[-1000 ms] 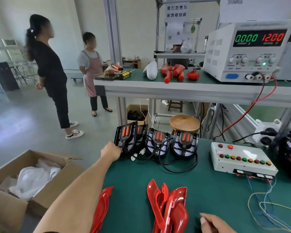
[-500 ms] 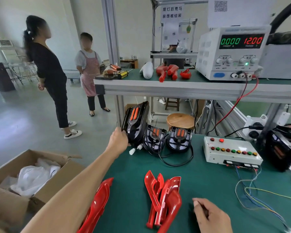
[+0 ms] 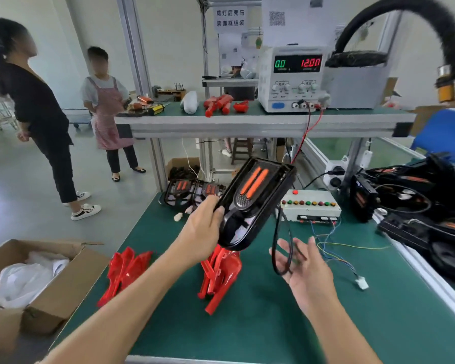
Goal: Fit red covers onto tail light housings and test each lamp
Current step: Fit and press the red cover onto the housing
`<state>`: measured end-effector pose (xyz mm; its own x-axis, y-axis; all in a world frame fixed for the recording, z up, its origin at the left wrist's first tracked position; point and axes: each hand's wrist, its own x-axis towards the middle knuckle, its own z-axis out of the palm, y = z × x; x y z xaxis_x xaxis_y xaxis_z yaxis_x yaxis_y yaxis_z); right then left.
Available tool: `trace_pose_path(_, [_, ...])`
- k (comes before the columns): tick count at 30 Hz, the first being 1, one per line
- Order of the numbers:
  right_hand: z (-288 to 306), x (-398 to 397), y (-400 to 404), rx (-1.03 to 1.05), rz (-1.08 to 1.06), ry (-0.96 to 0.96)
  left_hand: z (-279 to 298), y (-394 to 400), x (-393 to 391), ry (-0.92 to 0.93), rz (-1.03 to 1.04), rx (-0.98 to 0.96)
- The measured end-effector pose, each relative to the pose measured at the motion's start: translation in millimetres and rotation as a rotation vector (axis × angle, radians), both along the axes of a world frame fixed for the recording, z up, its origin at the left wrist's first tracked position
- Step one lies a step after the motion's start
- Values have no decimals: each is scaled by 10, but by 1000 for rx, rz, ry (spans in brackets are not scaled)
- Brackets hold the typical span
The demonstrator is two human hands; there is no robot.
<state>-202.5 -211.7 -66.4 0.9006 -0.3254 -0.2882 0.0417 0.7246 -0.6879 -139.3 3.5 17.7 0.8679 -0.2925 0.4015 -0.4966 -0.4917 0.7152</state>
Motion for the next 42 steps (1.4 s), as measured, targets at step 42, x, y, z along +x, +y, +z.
trace_pose_path(42, [-26,-871,-569,-1550,-117,438,-1043,-424,-409,-194,53,616])
